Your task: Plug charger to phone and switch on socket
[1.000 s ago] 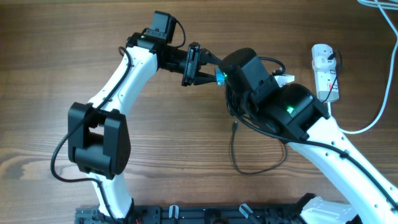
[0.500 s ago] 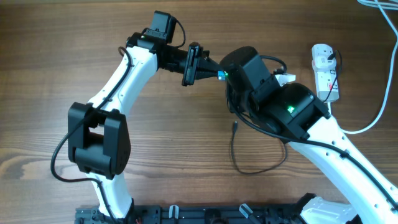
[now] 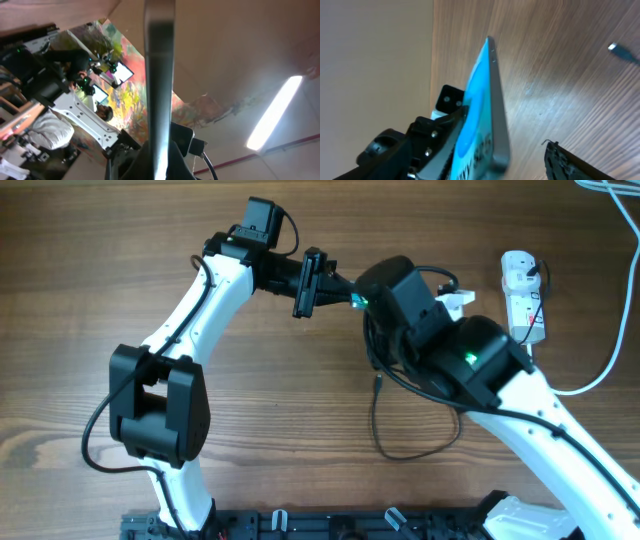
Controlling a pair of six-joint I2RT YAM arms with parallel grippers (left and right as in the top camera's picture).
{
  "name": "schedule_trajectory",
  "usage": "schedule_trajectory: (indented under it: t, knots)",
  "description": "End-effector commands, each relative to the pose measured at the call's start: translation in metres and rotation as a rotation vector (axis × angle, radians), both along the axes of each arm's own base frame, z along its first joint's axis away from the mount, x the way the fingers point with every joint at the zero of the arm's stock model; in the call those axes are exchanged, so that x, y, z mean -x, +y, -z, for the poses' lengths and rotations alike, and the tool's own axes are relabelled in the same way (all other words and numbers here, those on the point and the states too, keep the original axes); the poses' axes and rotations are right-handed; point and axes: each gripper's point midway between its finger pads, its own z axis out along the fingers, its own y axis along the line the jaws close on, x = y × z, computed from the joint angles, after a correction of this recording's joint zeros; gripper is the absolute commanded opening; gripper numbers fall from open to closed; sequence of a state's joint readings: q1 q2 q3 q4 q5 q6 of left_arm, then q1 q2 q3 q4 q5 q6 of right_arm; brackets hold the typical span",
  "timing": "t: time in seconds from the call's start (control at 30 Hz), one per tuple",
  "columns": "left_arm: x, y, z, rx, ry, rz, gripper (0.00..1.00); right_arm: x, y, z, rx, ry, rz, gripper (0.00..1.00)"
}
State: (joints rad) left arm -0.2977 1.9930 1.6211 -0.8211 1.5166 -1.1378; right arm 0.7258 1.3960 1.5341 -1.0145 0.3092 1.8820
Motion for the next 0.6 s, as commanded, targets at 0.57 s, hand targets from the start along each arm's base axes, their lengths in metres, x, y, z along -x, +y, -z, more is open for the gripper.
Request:
schedule_trajectory:
  t: [0.57]
  knots:
    - [-0.019,0.010,0.012,-0.088,-0.306,-0.065,0.04,0.030,-0.076,-0.004,0.603,-0.012,-0.612,1.00]
